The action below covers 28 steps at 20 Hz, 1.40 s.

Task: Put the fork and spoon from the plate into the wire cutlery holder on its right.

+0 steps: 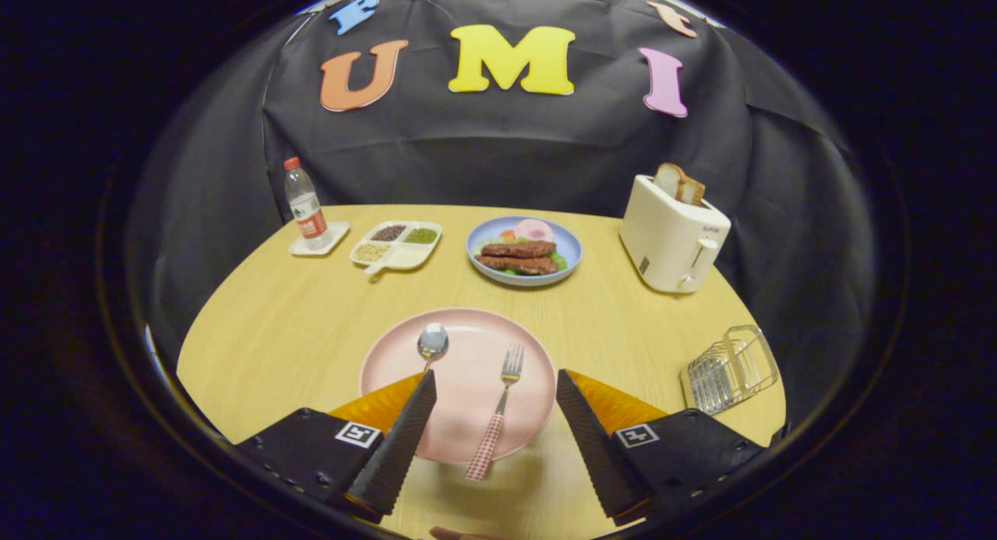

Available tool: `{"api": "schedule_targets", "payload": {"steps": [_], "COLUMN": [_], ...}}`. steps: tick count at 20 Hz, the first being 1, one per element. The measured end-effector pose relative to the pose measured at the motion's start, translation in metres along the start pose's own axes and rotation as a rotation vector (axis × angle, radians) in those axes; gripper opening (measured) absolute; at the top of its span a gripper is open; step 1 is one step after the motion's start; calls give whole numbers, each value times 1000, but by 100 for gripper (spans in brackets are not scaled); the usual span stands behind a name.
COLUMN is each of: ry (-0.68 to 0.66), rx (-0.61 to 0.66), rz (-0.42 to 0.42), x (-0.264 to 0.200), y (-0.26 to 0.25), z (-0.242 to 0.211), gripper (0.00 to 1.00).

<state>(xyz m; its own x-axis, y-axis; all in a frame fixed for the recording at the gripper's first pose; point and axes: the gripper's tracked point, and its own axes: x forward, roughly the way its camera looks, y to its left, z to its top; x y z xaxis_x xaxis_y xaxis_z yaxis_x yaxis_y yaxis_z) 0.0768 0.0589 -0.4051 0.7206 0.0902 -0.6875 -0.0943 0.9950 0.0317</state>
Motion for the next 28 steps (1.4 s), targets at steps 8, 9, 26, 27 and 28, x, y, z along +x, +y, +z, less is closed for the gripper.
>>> {"api": "schedule_targets", "payload": {"steps": [8,9,26,27,28], "ry": [191,200,211,203,196], "rx": [62,73,47,39,27], "rz": [-16,-12,-1,1,1], "x": [44,46,1,-9,-19], "y": [-7,-6,-2,-6,-12], "z": [-53,-55,-32,-24,-16], "gripper": [55,52,5,5,5]}}
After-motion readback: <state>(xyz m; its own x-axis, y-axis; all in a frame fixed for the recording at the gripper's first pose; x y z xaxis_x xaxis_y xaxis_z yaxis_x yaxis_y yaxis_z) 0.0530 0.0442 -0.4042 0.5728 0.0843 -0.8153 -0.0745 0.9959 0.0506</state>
